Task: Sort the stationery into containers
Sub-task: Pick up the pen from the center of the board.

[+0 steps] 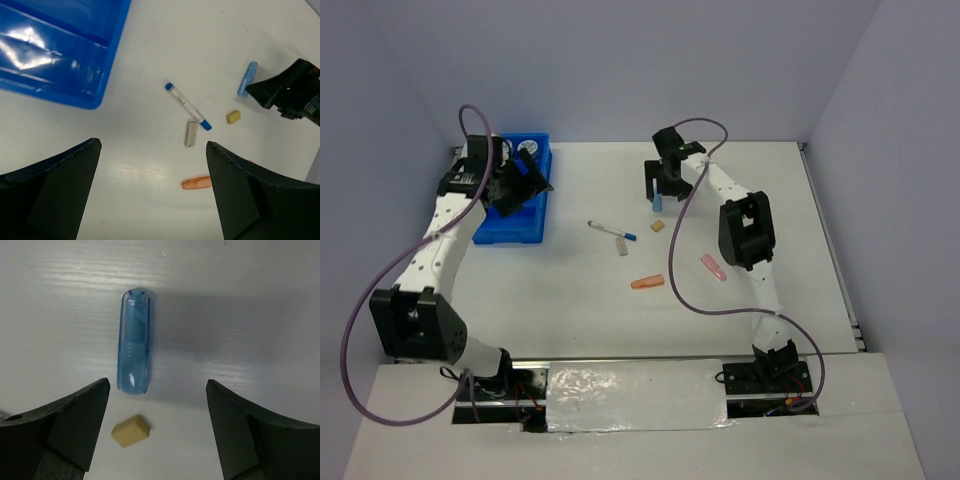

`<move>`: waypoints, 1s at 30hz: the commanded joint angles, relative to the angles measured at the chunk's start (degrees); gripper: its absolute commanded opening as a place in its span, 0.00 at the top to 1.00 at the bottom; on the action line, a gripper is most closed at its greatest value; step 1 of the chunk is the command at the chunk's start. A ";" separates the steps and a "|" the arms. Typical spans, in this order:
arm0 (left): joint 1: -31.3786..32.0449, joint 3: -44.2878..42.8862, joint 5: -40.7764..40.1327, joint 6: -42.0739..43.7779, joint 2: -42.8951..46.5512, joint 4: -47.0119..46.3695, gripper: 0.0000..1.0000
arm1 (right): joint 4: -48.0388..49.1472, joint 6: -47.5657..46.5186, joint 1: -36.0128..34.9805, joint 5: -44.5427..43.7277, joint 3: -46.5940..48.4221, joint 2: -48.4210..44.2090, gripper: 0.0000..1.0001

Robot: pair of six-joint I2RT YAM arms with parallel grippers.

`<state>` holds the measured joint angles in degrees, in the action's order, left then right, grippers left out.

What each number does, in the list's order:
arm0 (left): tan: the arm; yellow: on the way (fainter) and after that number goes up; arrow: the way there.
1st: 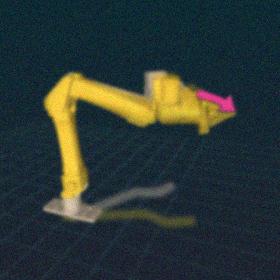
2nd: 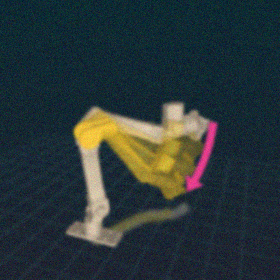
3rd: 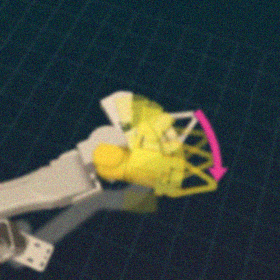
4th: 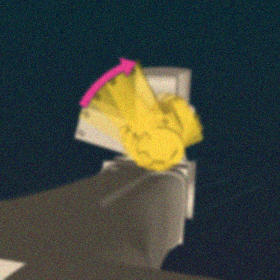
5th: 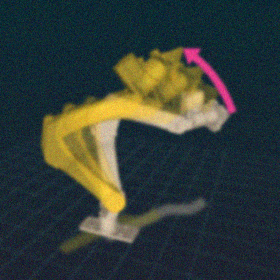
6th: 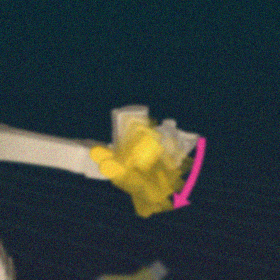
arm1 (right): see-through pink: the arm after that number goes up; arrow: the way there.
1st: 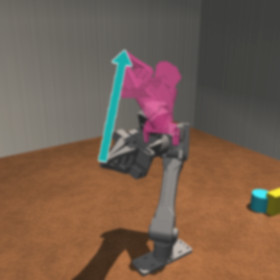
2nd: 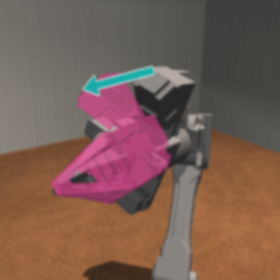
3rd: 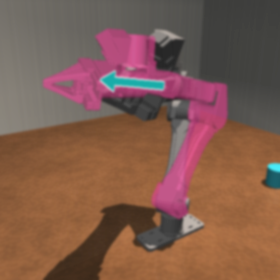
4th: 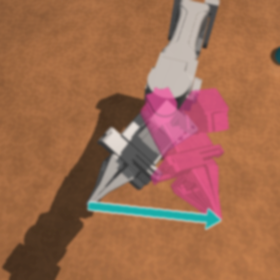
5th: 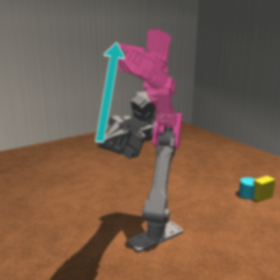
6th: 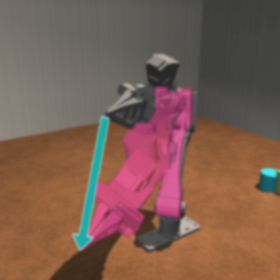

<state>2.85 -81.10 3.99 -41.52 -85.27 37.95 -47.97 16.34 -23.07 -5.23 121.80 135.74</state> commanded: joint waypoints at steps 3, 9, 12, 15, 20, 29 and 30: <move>-0.66 2.97 -2.85 5.65 8.46 5.89 0.01 | -2.48 -2.01 0.57 -0.74 6.87 5.40 0.18; -0.66 5.06 -3.73 9.96 9.25 10.30 0.01 | -2.48 -2.97 -1.62 -3.80 7.22 7.69 0.31; -0.66 6.22 -4.87 11.19 9.51 10.38 0.01 | -4.15 -3.24 -2.85 -5.22 8.89 9.54 0.44; -0.66 5.43 -3.56 12.86 8.37 11.17 0.01 | -3.02 -2.72 -3.38 -4.53 5.75 9.02 0.54; -0.66 2.10 0.40 14.45 6.97 10.21 0.01 | -0.11 -3.07 -3.21 -3.30 1.16 5.50 0.61; -0.48 5.95 26.82 10.51 8.81 -9.11 0.01 | 12.36 2.72 -2.24 7.68 -15.60 -16.10 0.72; -0.39 5.95 28.86 9.45 8.64 -13.04 0.01 | 12.72 3.26 -2.33 8.74 -16.67 -18.21 0.72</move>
<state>2.24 -75.59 20.34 -29.21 -78.17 37.01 -41.93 16.60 -25.15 -1.26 106.76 128.27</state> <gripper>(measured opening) 0.994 0.378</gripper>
